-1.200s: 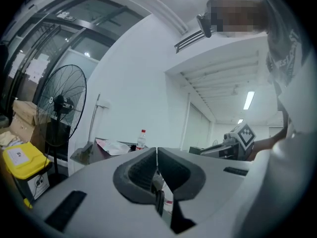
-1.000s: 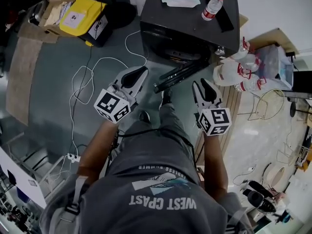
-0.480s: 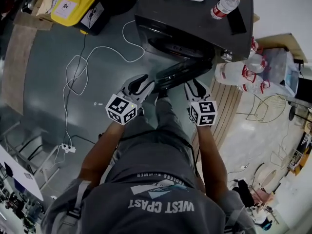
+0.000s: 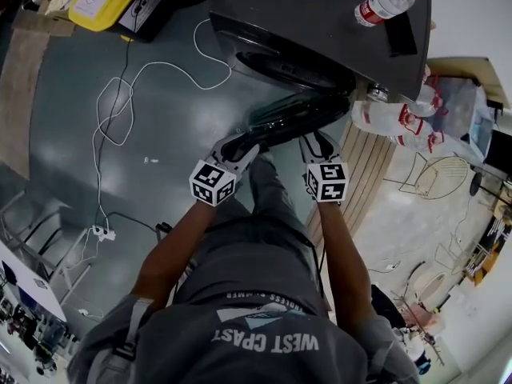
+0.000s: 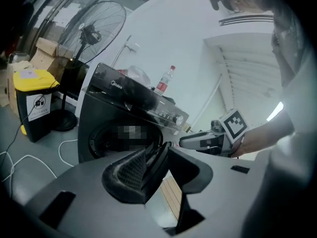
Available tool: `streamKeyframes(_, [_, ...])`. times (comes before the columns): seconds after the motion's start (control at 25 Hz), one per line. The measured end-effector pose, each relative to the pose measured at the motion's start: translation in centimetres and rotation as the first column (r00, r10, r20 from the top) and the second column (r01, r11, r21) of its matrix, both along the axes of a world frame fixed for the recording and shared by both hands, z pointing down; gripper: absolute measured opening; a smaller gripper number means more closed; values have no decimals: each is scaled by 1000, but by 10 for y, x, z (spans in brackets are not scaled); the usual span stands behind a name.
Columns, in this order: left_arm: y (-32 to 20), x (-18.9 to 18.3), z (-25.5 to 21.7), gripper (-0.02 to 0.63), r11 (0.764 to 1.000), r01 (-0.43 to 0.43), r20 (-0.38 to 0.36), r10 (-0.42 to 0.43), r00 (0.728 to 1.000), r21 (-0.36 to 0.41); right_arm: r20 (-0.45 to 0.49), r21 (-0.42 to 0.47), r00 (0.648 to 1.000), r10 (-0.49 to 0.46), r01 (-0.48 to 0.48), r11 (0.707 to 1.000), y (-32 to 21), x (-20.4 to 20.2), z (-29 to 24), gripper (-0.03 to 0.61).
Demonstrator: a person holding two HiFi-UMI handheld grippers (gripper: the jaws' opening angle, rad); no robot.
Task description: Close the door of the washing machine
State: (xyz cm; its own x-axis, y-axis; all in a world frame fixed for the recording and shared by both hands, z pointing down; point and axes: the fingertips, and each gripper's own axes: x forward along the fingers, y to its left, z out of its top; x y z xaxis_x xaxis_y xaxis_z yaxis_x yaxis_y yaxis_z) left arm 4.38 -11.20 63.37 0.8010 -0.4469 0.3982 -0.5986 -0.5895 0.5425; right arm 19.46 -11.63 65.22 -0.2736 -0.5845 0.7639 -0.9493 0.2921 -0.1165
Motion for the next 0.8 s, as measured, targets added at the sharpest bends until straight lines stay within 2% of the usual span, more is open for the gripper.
streamKeyframes(0.48, [27, 7, 67, 144, 988, 63, 51, -57, 997, -140, -55, -61, 998, -4, 1, 998, 12, 4, 36, 172])
streamKeyframes(0.8, [33, 18, 93, 135, 981, 95, 112, -77, 991, -168, -99, -22, 995, -34, 32, 999, 5, 3, 35, 147])
